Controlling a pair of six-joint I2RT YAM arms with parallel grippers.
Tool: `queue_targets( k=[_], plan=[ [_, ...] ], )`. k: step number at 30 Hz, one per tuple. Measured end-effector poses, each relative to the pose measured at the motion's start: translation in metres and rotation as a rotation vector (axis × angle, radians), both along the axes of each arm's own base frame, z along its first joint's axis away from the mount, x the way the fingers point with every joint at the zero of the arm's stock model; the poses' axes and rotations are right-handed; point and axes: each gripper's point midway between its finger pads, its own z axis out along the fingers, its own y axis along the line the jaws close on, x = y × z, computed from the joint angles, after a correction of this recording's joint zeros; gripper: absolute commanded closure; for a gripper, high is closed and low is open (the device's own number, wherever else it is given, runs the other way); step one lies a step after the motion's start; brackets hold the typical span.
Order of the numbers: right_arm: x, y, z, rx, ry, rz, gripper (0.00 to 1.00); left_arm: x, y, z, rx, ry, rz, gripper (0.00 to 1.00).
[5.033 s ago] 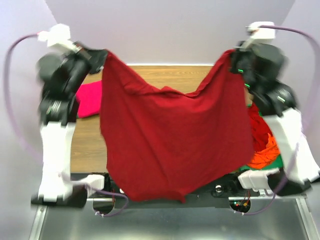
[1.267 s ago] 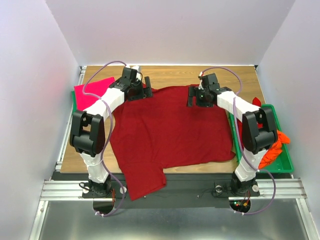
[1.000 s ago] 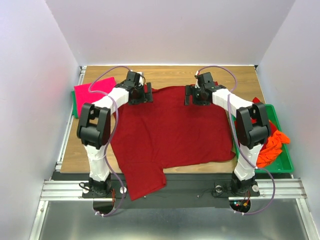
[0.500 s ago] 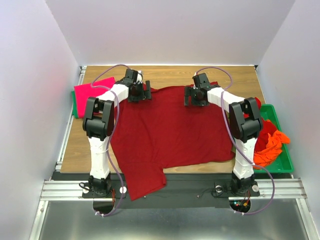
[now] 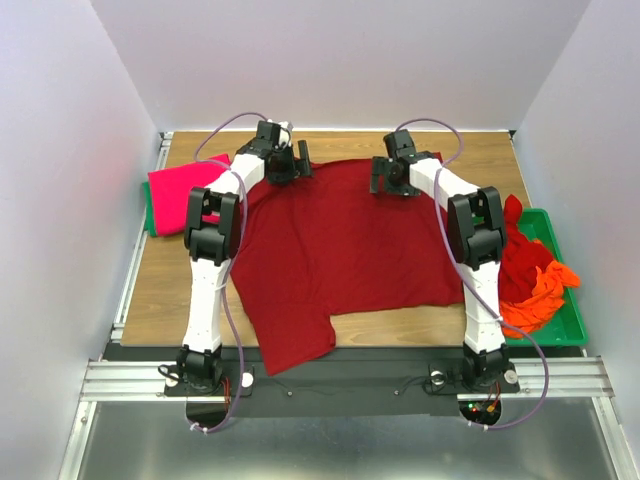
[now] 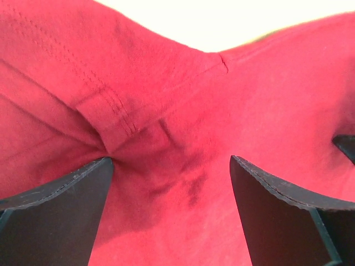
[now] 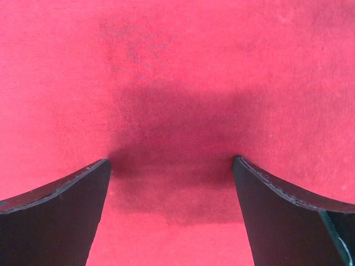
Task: Fold and stack the t-shirts
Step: Flatten the tshirt out
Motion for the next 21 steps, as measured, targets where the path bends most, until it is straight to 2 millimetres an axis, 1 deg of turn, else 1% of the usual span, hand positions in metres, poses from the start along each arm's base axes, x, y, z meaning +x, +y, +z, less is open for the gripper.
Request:
queue_targets(
  k=[3,5,8,12,14,16,18,19,21],
  plan=[
    [0.016,-0.014,0.003,0.006,-0.007,-0.024,0.02,0.022,-0.007,0.004,-0.034,-0.027,-0.001,0.01],
    [0.025,-0.018,0.004,0.016,-0.014,-0.025,0.02,0.034,-0.012,0.006,-0.053,-0.044,-0.002,0.01],
    [0.034,-0.016,0.004,0.044,-0.018,-0.008,0.02,0.046,-0.018,0.010,-0.080,-0.065,0.001,0.01],
    [0.033,-0.012,0.007,0.073,-0.005,0.018,0.02,0.055,-0.022,0.023,-0.112,-0.097,0.015,0.01],
    [0.032,-0.008,0.009,0.090,0.002,0.038,0.02,0.060,-0.022,0.038,-0.123,-0.136,0.023,0.01],
    [0.032,-0.005,0.013,0.102,0.000,0.052,0.02,0.060,-0.021,0.054,-0.125,-0.167,0.030,0.01],
    [0.034,-0.003,0.019,0.109,-0.010,0.061,0.02,0.056,-0.016,0.079,-0.120,-0.200,0.045,0.01],
    [0.034,-0.003,0.025,0.111,-0.017,0.064,0.02,0.053,-0.014,0.090,-0.119,-0.216,0.050,0.01],
    [0.031,-0.004,0.037,0.113,-0.029,0.064,0.02,0.037,-0.006,0.126,-0.110,-0.251,0.067,0.01]
  ],
)
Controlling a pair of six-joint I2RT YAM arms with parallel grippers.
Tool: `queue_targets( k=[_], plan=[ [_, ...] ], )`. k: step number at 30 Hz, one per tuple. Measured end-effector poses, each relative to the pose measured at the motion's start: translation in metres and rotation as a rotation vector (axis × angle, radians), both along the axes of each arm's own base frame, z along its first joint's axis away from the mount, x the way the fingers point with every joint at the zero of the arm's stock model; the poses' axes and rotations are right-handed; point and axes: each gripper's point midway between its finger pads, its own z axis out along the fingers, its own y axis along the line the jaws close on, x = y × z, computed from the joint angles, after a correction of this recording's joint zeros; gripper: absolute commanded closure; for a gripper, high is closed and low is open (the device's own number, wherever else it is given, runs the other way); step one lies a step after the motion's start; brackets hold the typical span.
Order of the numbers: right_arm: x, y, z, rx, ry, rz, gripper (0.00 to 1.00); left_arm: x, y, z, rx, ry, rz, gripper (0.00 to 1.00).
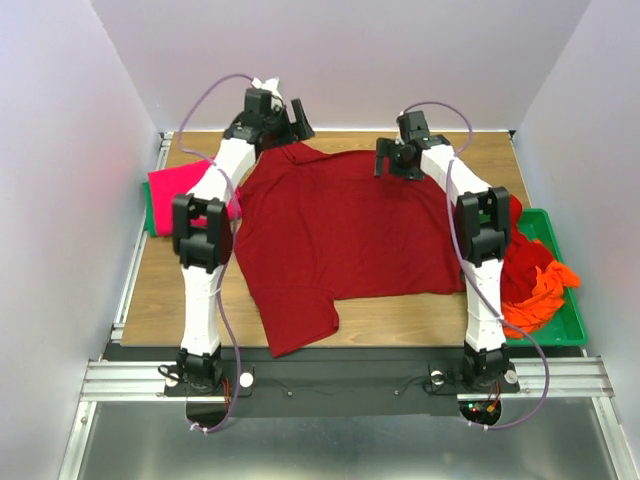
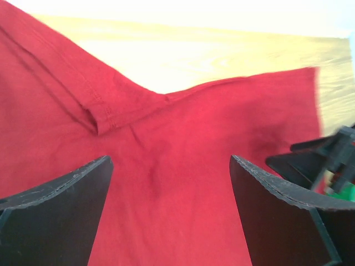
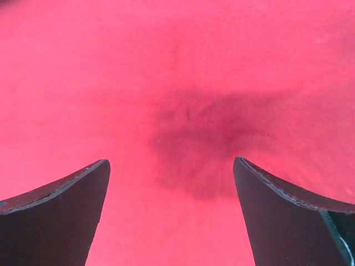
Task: Fold and stack the t-shirts
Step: Flatten the tshirt out
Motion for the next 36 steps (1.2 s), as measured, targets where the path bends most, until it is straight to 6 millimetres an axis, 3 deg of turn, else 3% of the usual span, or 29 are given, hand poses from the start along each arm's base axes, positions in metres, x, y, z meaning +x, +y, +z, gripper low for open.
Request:
queue_targets(
  k=[3,5,7,11,14,18,21,24,31,36],
  plan=[
    [-0.015,-0.004,0.036,0.007,-0.040,-0.008,0.02,-0.026,0.011,0.048,0.010,-0.054,0.017,0.01],
    [-0.029,-0.008,0.056,0.010,-0.060,-0.014,0.02,-0.046,0.019,0.069,0.016,-0.082,0.023,0.01],
    [-0.047,-0.014,0.074,0.013,-0.079,-0.025,0.02,-0.070,0.027,0.067,0.032,-0.067,0.027,0.01],
    [-0.078,-0.027,0.071,-0.003,-0.064,-0.069,0.02,-0.105,0.036,0.023,0.067,0.037,0.018,0.01],
    [-0.111,-0.040,0.037,-0.038,0.020,-0.114,0.02,-0.133,0.043,-0.039,0.110,0.185,0.006,0.01],
    [-0.143,-0.050,-0.007,-0.074,0.130,-0.152,0.02,-0.159,0.049,-0.082,0.150,0.304,-0.011,0.01],
    [-0.159,-0.055,-0.025,-0.088,0.180,-0.169,0.02,-0.164,0.051,-0.090,0.161,0.322,-0.019,0.02],
    [-0.162,-0.056,-0.030,-0.090,0.186,-0.178,0.02,-0.162,0.051,-0.095,0.168,0.323,-0.024,0.01],
    [-0.147,-0.053,-0.043,-0.079,0.171,-0.194,0.02,-0.161,0.065,-0.138,0.192,0.413,-0.006,0.02],
    [-0.136,-0.046,-0.043,-0.068,0.159,-0.197,0.02,-0.147,0.086,-0.137,0.179,0.405,0.037,0.02]
  ],
)
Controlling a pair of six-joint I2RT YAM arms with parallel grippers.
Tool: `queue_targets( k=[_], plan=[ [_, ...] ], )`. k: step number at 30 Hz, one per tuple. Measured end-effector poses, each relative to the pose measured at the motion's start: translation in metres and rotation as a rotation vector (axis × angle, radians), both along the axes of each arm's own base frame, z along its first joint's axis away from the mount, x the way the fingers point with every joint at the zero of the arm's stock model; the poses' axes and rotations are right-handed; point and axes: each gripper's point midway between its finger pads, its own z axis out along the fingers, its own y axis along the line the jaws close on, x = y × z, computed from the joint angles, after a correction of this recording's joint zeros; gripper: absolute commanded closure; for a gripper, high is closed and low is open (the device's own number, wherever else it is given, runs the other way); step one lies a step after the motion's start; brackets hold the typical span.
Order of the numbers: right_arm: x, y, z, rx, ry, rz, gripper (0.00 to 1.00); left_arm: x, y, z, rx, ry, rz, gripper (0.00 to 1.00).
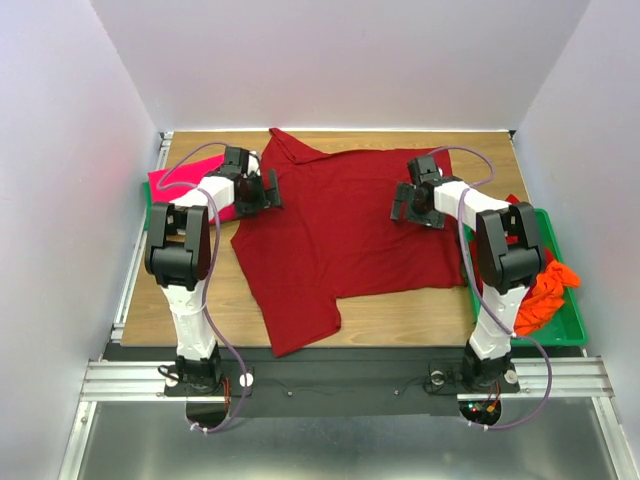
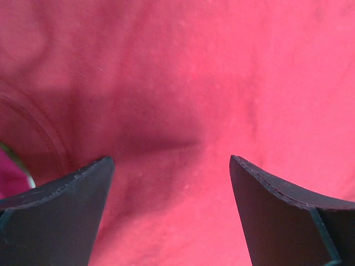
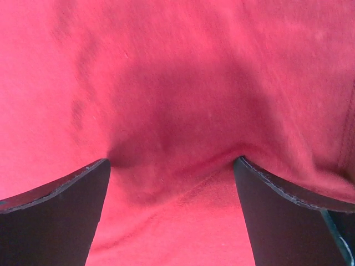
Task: Fold and stack the t-shirts
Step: Flatten the tshirt out
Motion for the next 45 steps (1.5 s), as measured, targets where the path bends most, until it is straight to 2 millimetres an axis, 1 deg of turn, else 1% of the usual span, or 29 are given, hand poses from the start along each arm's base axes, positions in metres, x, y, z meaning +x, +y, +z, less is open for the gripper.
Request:
queue_targets(
  k=[1,5,11,13,16,18,22,24,26,29,35,38,40,41,42,43,45],
  plan=[
    [0.003,0.003,0.000,0.003,-0.004,0.000,0.02,0.002,0.002,-0.001,-0.006,0.002,0.000,0.02],
    [0.017,0.009,0.001,0.014,-0.022,-0.009,0.02,0.022,0.013,0.000,-0.012,-0.013,0.015,0.02],
    [0.041,0.025,0.004,0.047,-0.052,-0.016,0.03,0.051,0.018,0.002,-0.036,-0.035,0.017,0.02],
    [0.051,0.031,0.005,0.060,-0.065,-0.014,0.03,0.067,0.017,0.005,-0.045,-0.051,0.016,0.02],
    [0.061,0.038,0.007,0.075,-0.078,-0.014,0.03,0.089,0.017,0.005,-0.054,-0.067,0.017,0.02],
    [0.069,0.043,0.008,0.088,-0.084,-0.013,0.03,0.108,0.017,0.008,-0.057,-0.094,0.018,0.01],
    [0.093,0.055,0.011,0.109,-0.106,-0.007,0.03,0.141,0.023,0.010,-0.060,-0.133,0.041,0.02],
    [0.104,0.060,0.013,0.122,-0.121,-0.005,0.03,0.143,0.027,0.009,-0.062,-0.133,0.050,0.02],
    [0.107,0.063,0.013,0.130,-0.122,-0.005,0.02,0.145,0.035,0.009,-0.062,-0.133,0.063,0.01],
    [0.107,0.065,0.013,0.135,-0.116,-0.004,0.03,0.146,0.044,0.009,-0.065,-0.134,0.075,0.02],
    [0.105,0.067,0.014,0.139,-0.108,0.009,0.02,0.147,0.048,0.011,-0.064,-0.136,0.083,0.02],
    [0.102,0.070,0.016,0.149,-0.098,0.028,0.02,0.145,0.051,0.019,-0.046,-0.141,0.093,0.01],
    [0.100,0.072,0.018,0.153,-0.090,0.040,0.01,0.141,0.055,0.035,-0.028,-0.158,0.104,0.01],
    [0.098,0.075,0.021,0.161,-0.088,0.052,0.01,0.134,0.055,0.047,-0.014,-0.171,0.104,0.01],
    [0.097,0.076,0.024,0.164,-0.090,0.059,0.01,0.128,0.056,0.063,0.003,-0.191,0.109,0.01],
    [0.095,0.078,0.029,0.170,-0.091,0.069,0.01,0.123,0.058,0.075,0.017,-0.211,0.114,0.01],
    [0.094,0.080,0.041,0.180,-0.103,0.085,0.01,0.103,0.061,0.112,0.050,-0.263,0.121,0.01]
  ],
)
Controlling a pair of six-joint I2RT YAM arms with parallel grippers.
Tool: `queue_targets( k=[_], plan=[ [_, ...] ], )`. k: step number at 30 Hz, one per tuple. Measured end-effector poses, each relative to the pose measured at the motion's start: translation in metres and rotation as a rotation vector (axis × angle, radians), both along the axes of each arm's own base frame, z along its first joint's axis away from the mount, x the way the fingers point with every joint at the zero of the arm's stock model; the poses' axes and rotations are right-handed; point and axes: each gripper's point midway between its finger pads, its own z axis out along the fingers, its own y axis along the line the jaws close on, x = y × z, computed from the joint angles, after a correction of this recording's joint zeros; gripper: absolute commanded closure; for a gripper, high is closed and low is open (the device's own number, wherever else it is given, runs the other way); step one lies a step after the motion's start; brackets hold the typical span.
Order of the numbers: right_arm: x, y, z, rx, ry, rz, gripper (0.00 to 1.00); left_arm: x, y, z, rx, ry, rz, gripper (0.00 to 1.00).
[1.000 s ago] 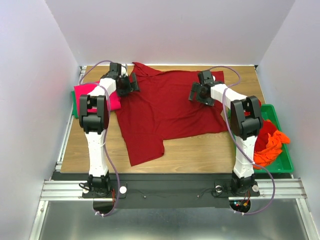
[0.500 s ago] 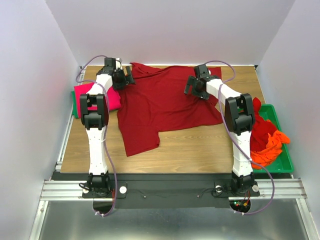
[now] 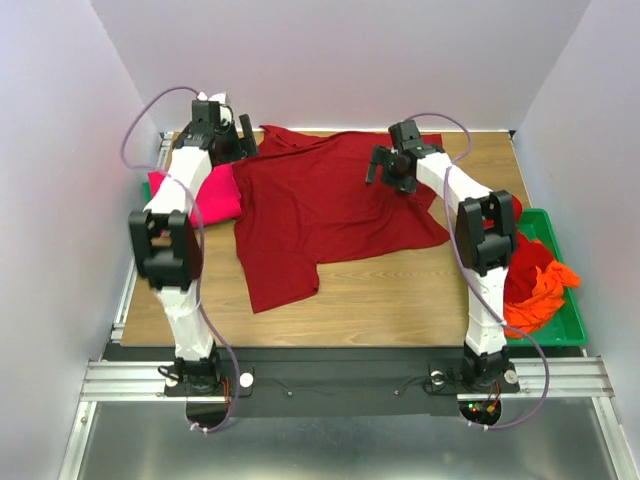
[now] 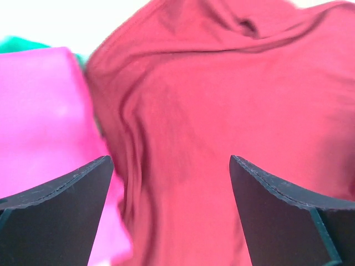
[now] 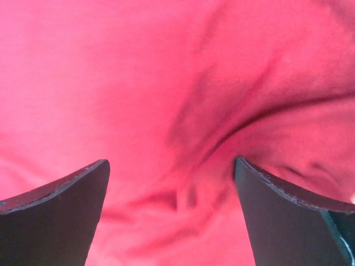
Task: Fold and stack the t-shirts
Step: Flatten the tshirt out
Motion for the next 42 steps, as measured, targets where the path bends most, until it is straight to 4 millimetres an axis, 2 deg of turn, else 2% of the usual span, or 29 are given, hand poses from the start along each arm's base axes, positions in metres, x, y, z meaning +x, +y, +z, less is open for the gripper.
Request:
queue_targets(
  k=[2,4,5,7,9,10,12,13,17,21,25,27,31,37,42],
  plan=[
    [-0.002,0.002,0.022,0.012,-0.035,0.014,0.01,-0.026,-0.001,0.035,0.041,-0.068,0.012,0.01],
    [-0.007,0.001,0.046,0.021,-0.080,0.023,0.00,-0.058,-0.008,0.054,0.070,-0.106,0.018,0.02],
    [-0.011,0.000,0.052,0.023,-0.089,0.023,0.00,-0.077,-0.012,0.060,0.081,-0.117,0.015,0.02],
    [-0.025,-0.006,0.073,0.021,-0.112,0.020,0.00,-0.109,-0.019,0.057,0.092,-0.105,0.019,0.01],
    [-0.039,-0.013,0.089,0.020,-0.138,0.013,0.00,-0.137,-0.025,0.043,0.100,-0.079,0.021,0.01],
    [-0.047,-0.017,0.096,0.019,-0.146,0.010,0.00,-0.157,-0.024,0.023,0.111,-0.029,0.042,0.02],
    [-0.059,-0.024,0.104,0.017,-0.155,0.001,0.00,-0.184,-0.023,-0.007,0.129,0.043,0.073,0.01],
    [-0.067,-0.029,0.105,0.014,-0.156,-0.002,0.00,-0.203,-0.021,-0.027,0.141,0.095,0.098,0.01],
    [-0.086,-0.053,0.103,0.003,-0.139,-0.024,0.00,-0.256,-0.026,-0.068,0.160,0.224,0.138,0.02],
    [-0.099,-0.090,0.098,0.030,-0.113,-0.078,0.00,-0.287,-0.051,-0.079,0.141,0.275,0.154,0.02],
    [-0.113,-0.115,0.103,0.033,-0.120,-0.107,0.00,-0.314,-0.077,-0.086,0.077,0.303,0.161,0.02],
    [-0.120,-0.114,0.108,0.041,-0.134,-0.091,0.00,-0.326,-0.076,-0.091,0.048,0.319,0.197,0.03],
    [-0.134,-0.104,0.112,0.081,-0.138,-0.053,0.00,-0.346,-0.061,-0.104,0.019,0.353,0.302,0.05],
    [-0.151,-0.099,0.104,0.104,-0.108,-0.033,0.00,-0.357,-0.058,-0.114,-0.026,0.381,0.384,0.07],
    [-0.154,-0.096,0.107,0.121,-0.111,-0.023,0.00,-0.369,-0.052,-0.133,-0.025,0.422,0.436,0.09]
  ],
)
